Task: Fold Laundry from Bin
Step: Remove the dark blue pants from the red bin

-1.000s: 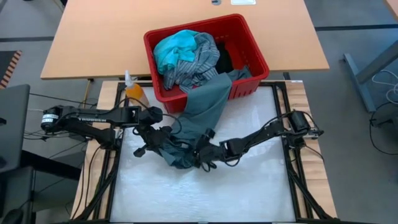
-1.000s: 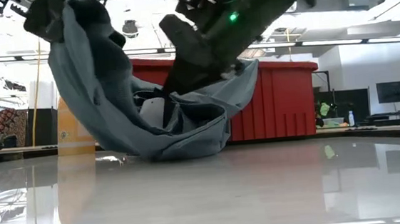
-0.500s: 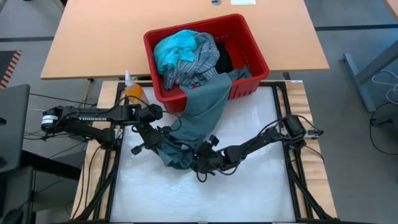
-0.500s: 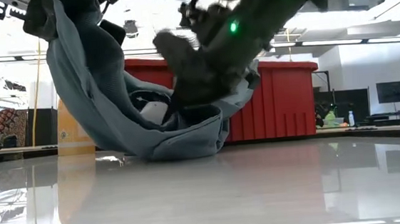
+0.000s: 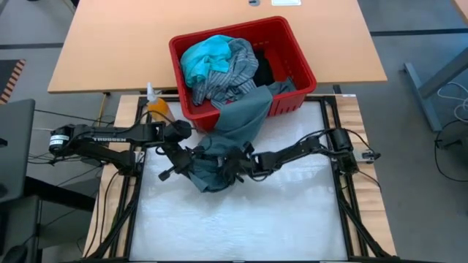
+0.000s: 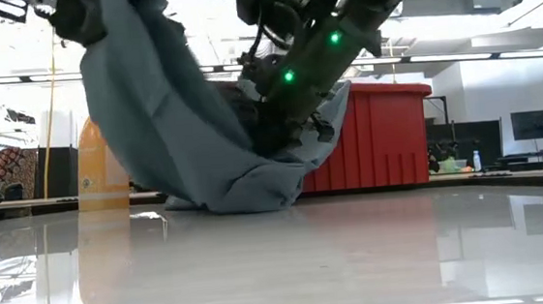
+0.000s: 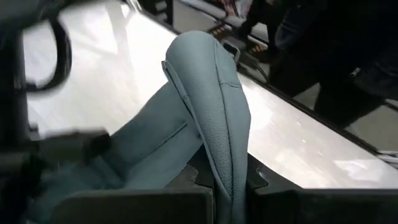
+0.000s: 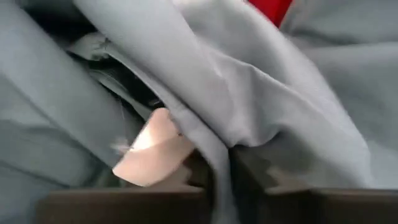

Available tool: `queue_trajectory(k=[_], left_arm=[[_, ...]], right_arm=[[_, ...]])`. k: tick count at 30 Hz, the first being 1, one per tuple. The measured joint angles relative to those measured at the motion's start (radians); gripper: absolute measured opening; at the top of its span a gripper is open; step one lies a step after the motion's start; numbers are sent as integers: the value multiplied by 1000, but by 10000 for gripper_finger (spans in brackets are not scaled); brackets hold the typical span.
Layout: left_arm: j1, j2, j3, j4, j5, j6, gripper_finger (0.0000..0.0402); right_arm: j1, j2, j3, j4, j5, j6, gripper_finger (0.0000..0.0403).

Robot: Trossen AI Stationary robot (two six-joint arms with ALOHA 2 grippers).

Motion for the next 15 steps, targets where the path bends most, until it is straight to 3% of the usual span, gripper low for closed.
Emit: queue_trajectory(k=[3,7,15], left_arm=[[18,-9,36,38,0,37,0],[76,-23,102,157,-10,53,0],[149,-13,270,725,199,-297,0]], right_arm=[[2,-88,0,-20,-82,27,28],[37,-262,0,-81,-96,19,30],[165,-608,2,37,-91,-183,30]])
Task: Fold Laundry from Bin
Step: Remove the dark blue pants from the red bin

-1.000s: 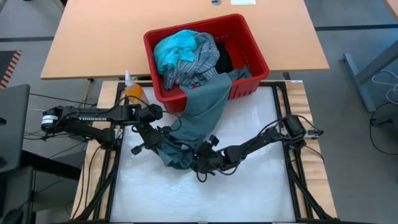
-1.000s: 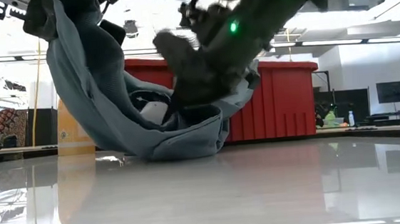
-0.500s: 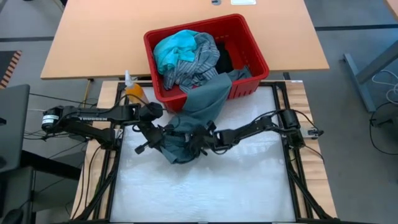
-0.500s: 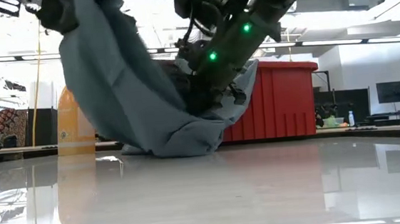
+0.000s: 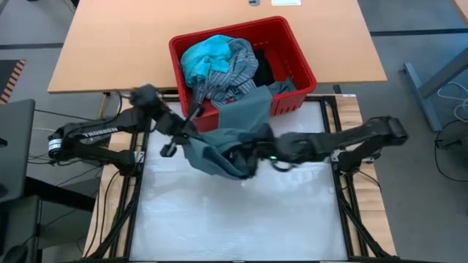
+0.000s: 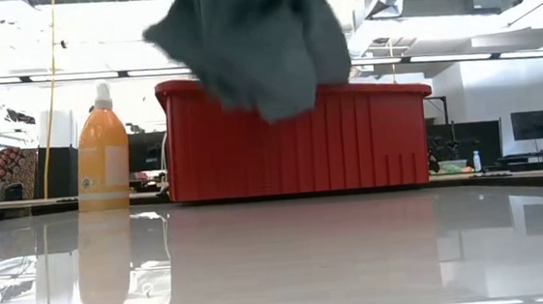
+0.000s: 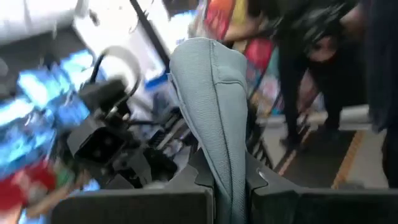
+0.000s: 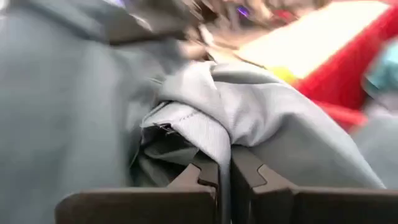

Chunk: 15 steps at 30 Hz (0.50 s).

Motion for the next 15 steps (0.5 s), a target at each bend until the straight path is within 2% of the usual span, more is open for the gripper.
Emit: queue_trajectory(k=[4,6,8,10,15], left_arm=[[-53,13,51,41,66,-66,0],[-95,19,51,25,63,-88,0],[-147,40,49,5,45,-88,0],[-207,63,46,-13,-21,-107,0],[-407,142,56,98,-324,-124,0]], right_arm=[[158,-71,0,4,0,-11,30],[252,-74,0,4,4,8,30],[345,-55,0,5,51,44,30],[426,-23,0,15,110,73,31],[555,44,-1,129,138,20,30]])
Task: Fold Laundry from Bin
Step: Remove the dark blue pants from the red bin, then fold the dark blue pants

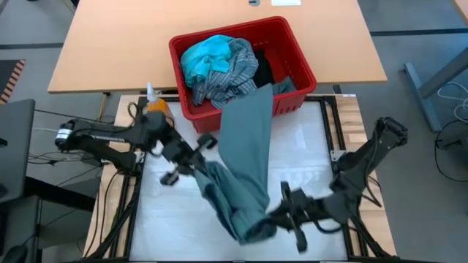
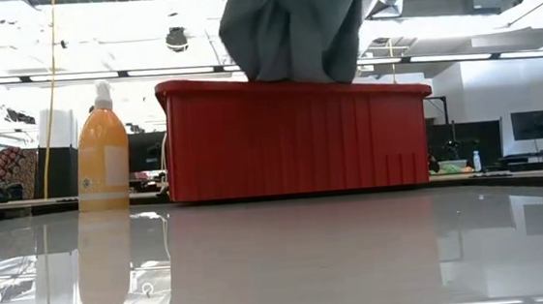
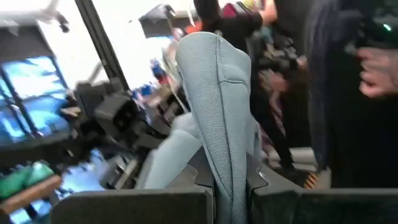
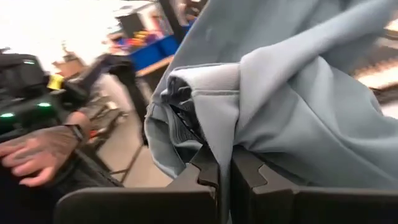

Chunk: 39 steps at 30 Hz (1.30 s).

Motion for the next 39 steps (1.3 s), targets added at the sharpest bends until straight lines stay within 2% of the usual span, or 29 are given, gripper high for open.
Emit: queue_trajectory(k=[2,5,10,14,18,21,23,26,31,33,35,37,39], left_arm=[[-72,54,34,29,-126,-6,0],[-171,160,117,33,-257,-30,0],[-316,348,317,30,-346,9,0],[-369,481,493,-27,-365,20,0],[-383,557,624,-139,-374,-3,0],[-390,571,661,-230,-411,-30,0],[-391,563,663,-318,-457,-60,0],[-389,550,663,-492,-504,-76,0],[-378,545,661,-753,-619,-64,0],[-364,540,661,-797,-659,-8,0],[-343,514,661,-849,-757,79,0],[-315,474,661,-904,-897,176,0],[-277,426,661,-927,-998,264,0]], right_arm=[[46,18,0,63,-12,-49,30],[116,47,0,151,-55,-120,31],[227,88,0,288,-145,-272,30],[293,100,0,350,-172,-319,31],[323,101,0,337,-142,-311,31],[329,101,0,253,-3,-242,30],[329,99,1,137,119,-126,32],[326,99,1,-118,303,158,33],[300,99,1,-671,578,851,31],[261,99,1,-894,654,1107,31],[202,89,1,-1081,710,1311,31],[128,68,1,-1226,744,1419,31],[52,34,1,-1309,780,1429,31]])
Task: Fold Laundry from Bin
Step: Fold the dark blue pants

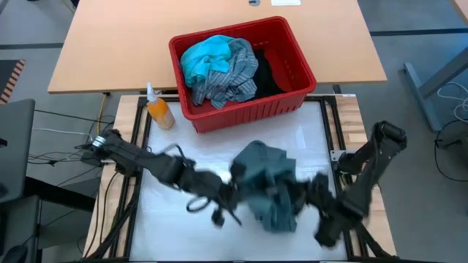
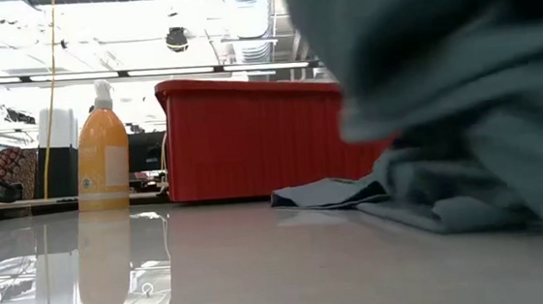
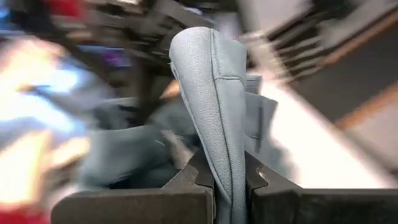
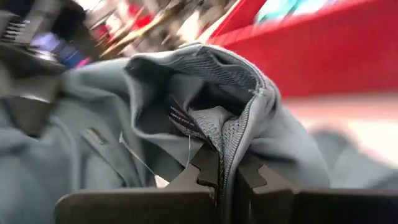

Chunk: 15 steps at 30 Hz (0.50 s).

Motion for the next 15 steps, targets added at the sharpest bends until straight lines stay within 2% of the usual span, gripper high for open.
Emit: queue_trajectory(k=[2,4,7,9,12,13,15], left_arm=[[55,-47,0,-2,-2,69,0],[113,-94,0,-11,45,101,0],[195,-147,1,-58,144,112,0],[243,-160,1,-120,252,84,0],[297,-156,-16,-264,454,25,0],[308,-150,-44,-283,518,15,0],[316,-147,-138,-283,612,19,0]], right_arm=[[-74,-46,0,1,39,-56,32],[-131,-98,0,69,75,-172,33],[-168,-161,0,267,42,-489,32],[-174,-187,0,393,-126,-643,32],[-174,-173,-2,512,-501,-614,33],[-165,-151,-10,546,-576,-577,34],[-137,-88,-34,569,-641,-496,34]])
